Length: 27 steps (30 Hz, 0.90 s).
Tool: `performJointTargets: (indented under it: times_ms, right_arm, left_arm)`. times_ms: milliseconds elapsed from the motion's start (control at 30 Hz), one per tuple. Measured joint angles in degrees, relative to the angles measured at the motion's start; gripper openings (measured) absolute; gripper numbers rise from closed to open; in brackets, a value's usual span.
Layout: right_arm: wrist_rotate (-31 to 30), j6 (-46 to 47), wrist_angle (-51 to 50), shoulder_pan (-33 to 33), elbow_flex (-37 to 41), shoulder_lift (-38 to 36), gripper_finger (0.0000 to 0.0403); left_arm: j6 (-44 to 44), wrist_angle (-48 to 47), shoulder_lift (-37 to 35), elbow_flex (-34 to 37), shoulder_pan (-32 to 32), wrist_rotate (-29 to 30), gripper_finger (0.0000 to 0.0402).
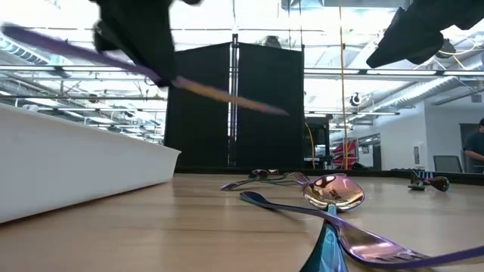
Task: Sort silverware
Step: Put the iridescent blue knife in the silverware tray
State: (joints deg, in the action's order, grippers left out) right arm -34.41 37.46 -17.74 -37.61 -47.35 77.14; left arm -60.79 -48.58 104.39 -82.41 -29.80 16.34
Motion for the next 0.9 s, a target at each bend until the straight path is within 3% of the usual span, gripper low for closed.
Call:
performJointTargets:
  times_ms: [300, 567, 700, 900]
  right_arm:
    - [0.00, -8.01, 6.27, 4.02, 0.00, 0.00, 0.0162]
    - [0.36, -12.85, 12.69, 6.26, 0.00, 0.00, 0.0162]
    - [1.49, -13.26, 13.25, 7.01, 0.00, 0.00, 0.0162]
    - [1.78, -12.74, 13.13, 7.18, 0.00, 0.00, 0.0162]
  left_arm:
    - [-31.72, -19.82, -6.62, 2.84, -10.78, 14.72, 0.0037]
    - [-57.34, -33.04, -6.78, 3.13, -21.78, 19.35, 0.0037]
    - [-64.68, -35.99, -6.62, 3.13, -25.67, 18.42, 0.0037]
    - [-64.92, -36.41, -5.68, 3.13, -27.07, 19.38, 0.0037]
